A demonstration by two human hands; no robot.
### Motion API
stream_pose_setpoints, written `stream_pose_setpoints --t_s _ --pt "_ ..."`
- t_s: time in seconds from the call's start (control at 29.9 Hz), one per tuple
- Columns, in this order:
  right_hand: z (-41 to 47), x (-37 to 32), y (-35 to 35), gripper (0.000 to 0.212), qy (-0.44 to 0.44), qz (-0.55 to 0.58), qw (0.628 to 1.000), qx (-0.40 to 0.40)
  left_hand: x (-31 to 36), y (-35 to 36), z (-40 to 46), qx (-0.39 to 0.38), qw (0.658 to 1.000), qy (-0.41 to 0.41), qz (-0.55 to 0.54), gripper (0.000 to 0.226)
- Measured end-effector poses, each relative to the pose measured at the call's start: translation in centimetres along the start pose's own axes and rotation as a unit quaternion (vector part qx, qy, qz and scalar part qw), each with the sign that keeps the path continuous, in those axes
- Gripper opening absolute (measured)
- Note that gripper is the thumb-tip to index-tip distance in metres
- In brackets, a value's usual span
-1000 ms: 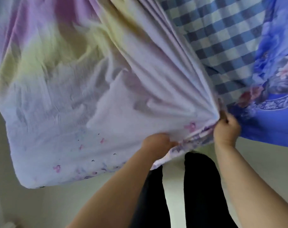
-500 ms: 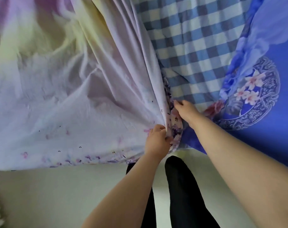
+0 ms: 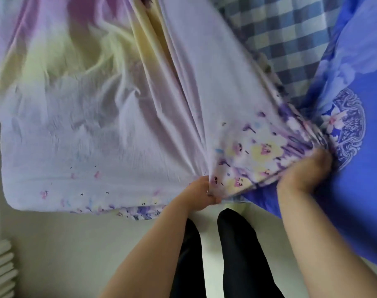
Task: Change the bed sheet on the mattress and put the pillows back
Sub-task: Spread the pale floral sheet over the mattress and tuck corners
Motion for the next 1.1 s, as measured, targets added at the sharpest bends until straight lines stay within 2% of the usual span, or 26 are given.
stream_pose_setpoints --t_s 0.07,0.1,0.13,0.2,0.23,0.27,0.3,0.37,0.43,0.47,0.5,0.57,0.6,0.7,0.77,0.8,0.84,0.87,0.94,1.0,1.04,1.1 --pt "-1.5 0.6 -2.9 0.038 -0.008 -0.022 1.000 -0.021 1.1 -0.1 0.0 -0.040 0.997 -0.028 0.058 0.054" --pt "-2.7 0.9 -3.1 0.042 -0.013 -0.041 0.997 -0.062 2.0 -0.8 0.0 -0.035 0.999 -0.037 -0.010 0.057" --pt "-4.0 1.2 -2.9 0.046 -0.021 -0.065 0.992 -0.106 3.0 -2.1 -0.1 -0.004 0.991 -0.039 -0.128 0.056" --pt "-6.7 1.3 -2.1 0.044 -0.082 -0.113 0.966 -0.219 5.2 -6.2 -1.0 0.141 0.939 -0.006 -0.315 0.057" --pt "-8.1 1.3 -1.4 0.038 -0.130 -0.129 0.939 -0.290 6.7 -7.9 -1.7 0.196 0.916 0.021 -0.349 0.058" --pt "-9.8 1.0 -0.6 0.033 -0.174 -0.141 0.906 -0.358 8.2 -8.9 -2.0 0.217 0.902 0.050 -0.370 0.056" --pt "-11.3 0.8 0.2 0.029 -0.208 -0.143 0.873 -0.417 9.5 -9.5 -1.9 0.214 0.900 0.058 -0.374 0.051" --pt "-13.7 -0.2 1.5 0.023 -0.267 -0.133 0.817 -0.494 10.7 -10.1 -1.3 0.231 0.916 0.008 -0.327 0.050" --pt "-14.0 -1.8 2.4 0.023 -0.317 -0.153 0.784 -0.511 10.3 -10.7 -1.3 0.289 0.927 -0.059 -0.232 0.034" --pt "-12.9 -2.0 3.0 0.027 -0.302 -0.157 0.795 -0.502 10.1 -11.2 -1.4 0.322 0.927 -0.065 -0.180 0.027" --pt "-11.1 -2.4 3.5 0.032 -0.258 -0.141 0.826 -0.480 10.2 -11.5 -1.6 0.346 0.927 -0.050 -0.134 0.024" --pt "-6.9 -2.8 5.4 0.038 -0.146 -0.090 0.887 -0.430 11.3 -11.6 -1.6 0.364 0.929 0.019 -0.069 0.028" --pt "-5.1 -2.8 7.1 0.040 -0.099 -0.078 0.896 -0.425 12.4 -11.0 -1.8 0.354 0.932 0.063 -0.037 0.034" --pt "-1.9 -2.8 12.6 0.056 0.026 -0.098 0.870 -0.482 15.9 -7.1 -1.5 0.264 0.940 0.206 0.058 0.055" --pt "-0.3 -3.1 14.6 0.055 0.071 -0.105 0.849 -0.513 17.2 -4.4 -2.1 0.215 0.941 0.245 0.084 0.047" --pt "1.0 -3.3 14.9 0.048 0.059 -0.123 0.852 -0.506 17.8 -3.9 -2.6 0.200 0.943 0.252 0.079 0.039" --pt "3.0 -4.1 14.3 0.040 0.023 -0.146 0.871 -0.469 18.3 -3.6 -3.0 0.195 0.944 0.256 0.068 0.033" --pt "5.5 -4.8 12.9 0.033 -0.032 -0.175 0.903 -0.392 18.6 -3.5 -3.4 0.185 0.948 0.254 0.049 0.029" --pt "9.1 -6.4 8.0 0.024 -0.101 -0.158 0.964 -0.187 18.4 -3.6 -3.8 0.168 0.955 0.246 -0.013 0.024" --pt "9.4 -5.9 3.6 0.015 -0.073 -0.074 0.993 -0.050 16.3 -5.2 -3.8 0.250 0.936 0.213 -0.123 0.026" --pt "8.6 -5.1 2.3 0.012 -0.057 -0.054 0.997 -0.023 14.6 -6.0 -3.9 0.303 0.921 0.178 -0.168 0.027" --pt "6.4 -4.1 1.0 0.013 -0.061 -0.034 0.997 -0.025 11.5 -6.6 -3.0 0.363 0.908 0.102 -0.181 0.041"
Point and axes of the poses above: each hand's wrist, its own z-axis towards the middle knuckle, its own y-axis out of the palm, x = y × z, the point moved 8 cm from there along z, towards the middle knuckle, and after that the axes turned 14 degrees about -y, right-handed, at the moved point
